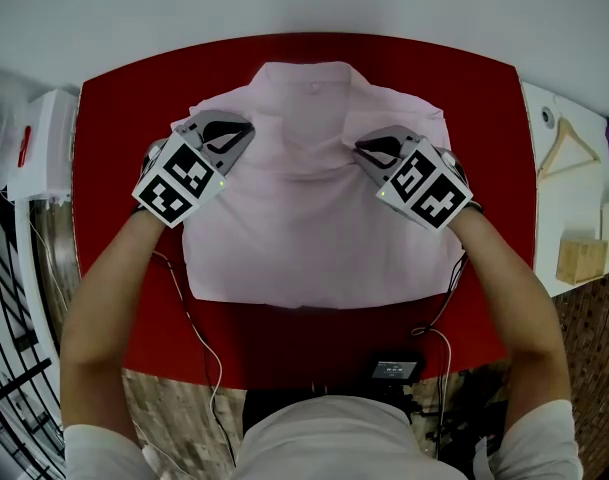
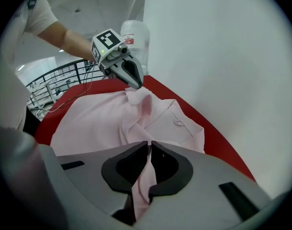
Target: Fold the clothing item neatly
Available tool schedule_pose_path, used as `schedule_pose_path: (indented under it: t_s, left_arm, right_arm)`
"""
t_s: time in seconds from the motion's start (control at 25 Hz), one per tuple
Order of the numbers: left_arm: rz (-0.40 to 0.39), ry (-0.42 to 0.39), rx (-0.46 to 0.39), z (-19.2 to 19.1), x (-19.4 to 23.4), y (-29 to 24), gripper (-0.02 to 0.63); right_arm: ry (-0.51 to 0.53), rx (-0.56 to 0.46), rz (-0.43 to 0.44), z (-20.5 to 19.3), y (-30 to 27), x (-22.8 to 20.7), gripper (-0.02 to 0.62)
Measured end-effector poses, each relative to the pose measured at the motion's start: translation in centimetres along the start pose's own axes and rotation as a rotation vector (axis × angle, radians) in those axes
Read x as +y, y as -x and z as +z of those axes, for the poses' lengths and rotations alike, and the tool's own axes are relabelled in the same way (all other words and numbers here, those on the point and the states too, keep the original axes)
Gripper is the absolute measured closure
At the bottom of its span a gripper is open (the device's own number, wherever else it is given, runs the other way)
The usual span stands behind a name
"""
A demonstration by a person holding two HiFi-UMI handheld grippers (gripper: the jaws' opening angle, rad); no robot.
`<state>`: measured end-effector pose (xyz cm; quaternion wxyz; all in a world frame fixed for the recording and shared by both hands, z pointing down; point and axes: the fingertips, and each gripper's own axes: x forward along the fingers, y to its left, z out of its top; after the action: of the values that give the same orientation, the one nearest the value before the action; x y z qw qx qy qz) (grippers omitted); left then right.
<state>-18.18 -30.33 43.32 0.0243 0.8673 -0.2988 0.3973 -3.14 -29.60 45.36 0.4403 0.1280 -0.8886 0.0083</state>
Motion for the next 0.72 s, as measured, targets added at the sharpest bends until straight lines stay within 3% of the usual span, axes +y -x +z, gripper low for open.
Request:
schedule_pose_path:
  t_s: [0.32,0.56,0.72]
  left_arm:
    - [0.075,0.219,-0.023,-0.1,6.2,-1.7,0.594]
    - [0.133,0.268,0.057,-3.3,9.8,-2.6,0.594]
    - [0.156,0.368,0.062,-5.5,12.3,-2.2,0.591]
  right_arm:
    - [0.018,0.009,-0.106,0.9,0.0,-5.4,0.563]
    - [0.023,0.065,-0.203,0.6,-0.9,-11.6,0.564]
    - [-0.019,0.091,-0.308,-0.3,-1.6,-15.7,0.563]
